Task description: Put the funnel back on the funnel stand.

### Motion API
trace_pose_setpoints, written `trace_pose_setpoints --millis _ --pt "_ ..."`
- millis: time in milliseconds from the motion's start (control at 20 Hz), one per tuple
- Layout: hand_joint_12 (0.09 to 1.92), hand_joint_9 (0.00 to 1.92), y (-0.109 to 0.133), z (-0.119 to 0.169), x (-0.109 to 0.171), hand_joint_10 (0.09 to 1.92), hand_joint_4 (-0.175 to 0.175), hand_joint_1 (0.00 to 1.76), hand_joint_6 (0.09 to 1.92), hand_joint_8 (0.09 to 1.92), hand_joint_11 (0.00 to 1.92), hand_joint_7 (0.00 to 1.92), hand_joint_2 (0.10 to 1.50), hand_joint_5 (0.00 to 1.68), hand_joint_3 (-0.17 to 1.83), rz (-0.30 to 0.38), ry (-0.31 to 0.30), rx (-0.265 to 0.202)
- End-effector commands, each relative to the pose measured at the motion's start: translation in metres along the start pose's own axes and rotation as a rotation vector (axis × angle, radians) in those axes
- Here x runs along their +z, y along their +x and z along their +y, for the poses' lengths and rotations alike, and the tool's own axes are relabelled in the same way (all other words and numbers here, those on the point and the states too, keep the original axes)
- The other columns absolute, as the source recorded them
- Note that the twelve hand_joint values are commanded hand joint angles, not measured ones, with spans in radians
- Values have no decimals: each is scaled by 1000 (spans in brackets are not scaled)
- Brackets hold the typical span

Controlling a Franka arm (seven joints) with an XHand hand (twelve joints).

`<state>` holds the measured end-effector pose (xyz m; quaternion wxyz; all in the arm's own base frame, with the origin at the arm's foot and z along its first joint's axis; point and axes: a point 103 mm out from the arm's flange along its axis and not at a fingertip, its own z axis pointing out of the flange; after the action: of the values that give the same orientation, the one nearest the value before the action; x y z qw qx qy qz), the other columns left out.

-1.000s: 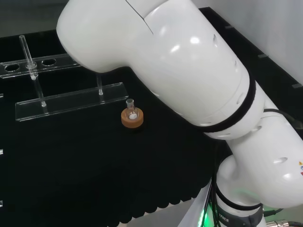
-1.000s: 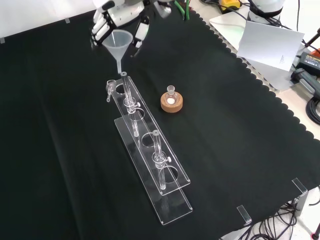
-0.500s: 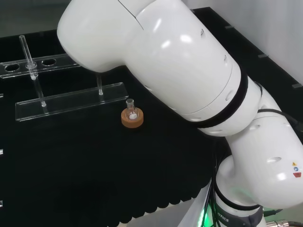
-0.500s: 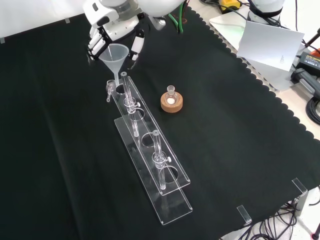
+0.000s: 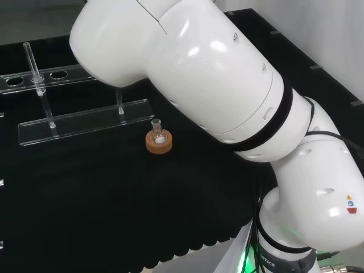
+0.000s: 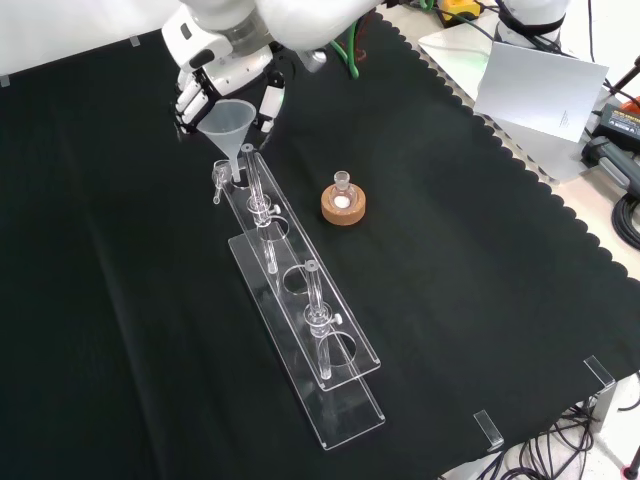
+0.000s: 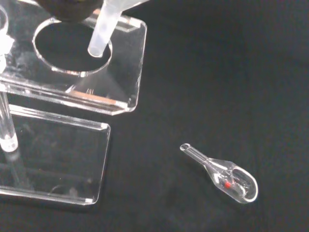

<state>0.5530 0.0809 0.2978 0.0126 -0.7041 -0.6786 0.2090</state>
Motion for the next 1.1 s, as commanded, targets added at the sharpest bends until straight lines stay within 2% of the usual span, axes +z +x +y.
trace_pose_setpoints --millis 50,350,450,550,750,800,900,1100 --pt "1078 1028 6 5 9 404 -19 920 679 733 794 676 1045 709 -175 6 21 -16" --pt "1095 979 10 7 18 397 -28 882 680 742 757 621 1037 633 -175 30 43 -31" --pt "1158 881 11 7 21 429 -38 839 650 763 660 528 1020 494 -175 42 62 -40" --pt "1234 739 12 6 22 512 -44 789 567 776 547 408 1000 390 -175 41 89 -40" --pt "1317 495 16 3 25 651 -55 733 371 770 402 208 977 301 -175 36 109 -50" --pt "1332 438 15 2 25 681 -57 721 310 768 372 162 971 283 -175 50 110 -73" --pt "1358 347 15 0 25 721 -58 695 205 755 317 84 957 256 -175 33 125 -65" --pt "1387 259 17 -11 20 749 -58 635 98 727 254 9 924 208 -175 41 133 -58"
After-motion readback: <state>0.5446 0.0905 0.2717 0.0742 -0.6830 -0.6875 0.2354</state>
